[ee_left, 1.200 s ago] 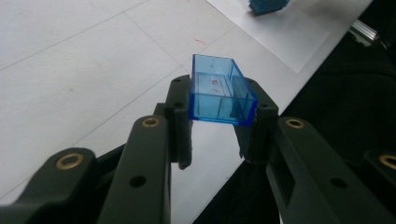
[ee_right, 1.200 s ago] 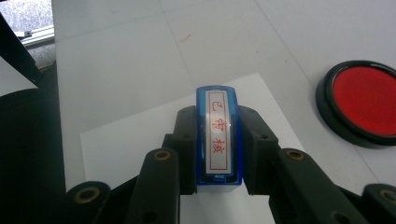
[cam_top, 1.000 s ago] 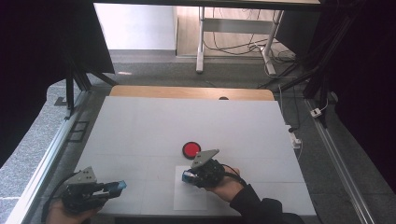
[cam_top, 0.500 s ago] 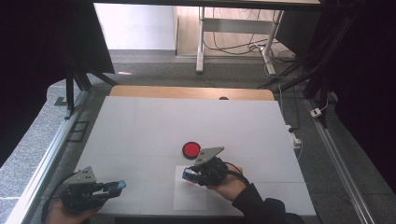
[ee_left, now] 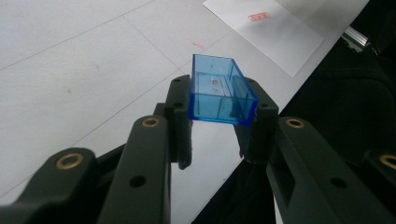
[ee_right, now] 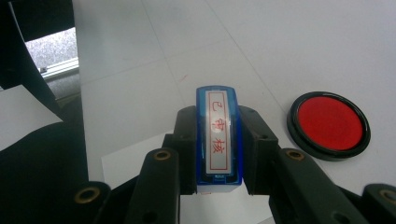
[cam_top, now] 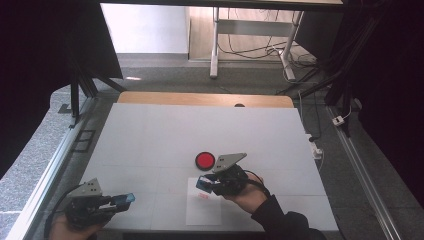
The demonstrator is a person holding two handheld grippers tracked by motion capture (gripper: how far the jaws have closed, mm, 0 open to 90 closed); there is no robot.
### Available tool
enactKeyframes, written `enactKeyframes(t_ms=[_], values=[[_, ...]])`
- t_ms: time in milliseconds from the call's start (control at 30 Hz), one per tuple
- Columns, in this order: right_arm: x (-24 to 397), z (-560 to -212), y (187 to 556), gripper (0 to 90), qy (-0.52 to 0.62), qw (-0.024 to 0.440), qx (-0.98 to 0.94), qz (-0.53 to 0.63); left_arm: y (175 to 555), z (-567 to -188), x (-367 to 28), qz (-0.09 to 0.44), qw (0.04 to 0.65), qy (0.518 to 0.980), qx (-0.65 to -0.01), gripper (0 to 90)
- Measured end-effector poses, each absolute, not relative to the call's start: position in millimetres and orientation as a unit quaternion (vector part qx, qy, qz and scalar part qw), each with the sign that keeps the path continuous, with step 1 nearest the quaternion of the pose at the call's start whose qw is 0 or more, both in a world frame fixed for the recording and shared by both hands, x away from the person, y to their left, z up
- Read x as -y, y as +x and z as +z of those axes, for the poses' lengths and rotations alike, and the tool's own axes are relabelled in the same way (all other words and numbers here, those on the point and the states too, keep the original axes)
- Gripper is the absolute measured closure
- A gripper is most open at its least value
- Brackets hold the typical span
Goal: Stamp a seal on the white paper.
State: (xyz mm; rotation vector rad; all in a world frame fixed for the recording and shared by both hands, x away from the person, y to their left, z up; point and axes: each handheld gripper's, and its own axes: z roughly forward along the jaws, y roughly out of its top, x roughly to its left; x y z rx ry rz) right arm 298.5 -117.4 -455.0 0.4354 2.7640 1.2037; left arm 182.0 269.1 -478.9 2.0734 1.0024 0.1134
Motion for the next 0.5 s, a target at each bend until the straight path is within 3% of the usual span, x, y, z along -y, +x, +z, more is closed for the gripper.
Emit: enactKeyframes(t_ms=[500], values=[[123,-439,298,71.2,0.147,0.038,-0.891,0.427,182,-479,-269,0.046,0.403,0.822,-0.398,68.4]])
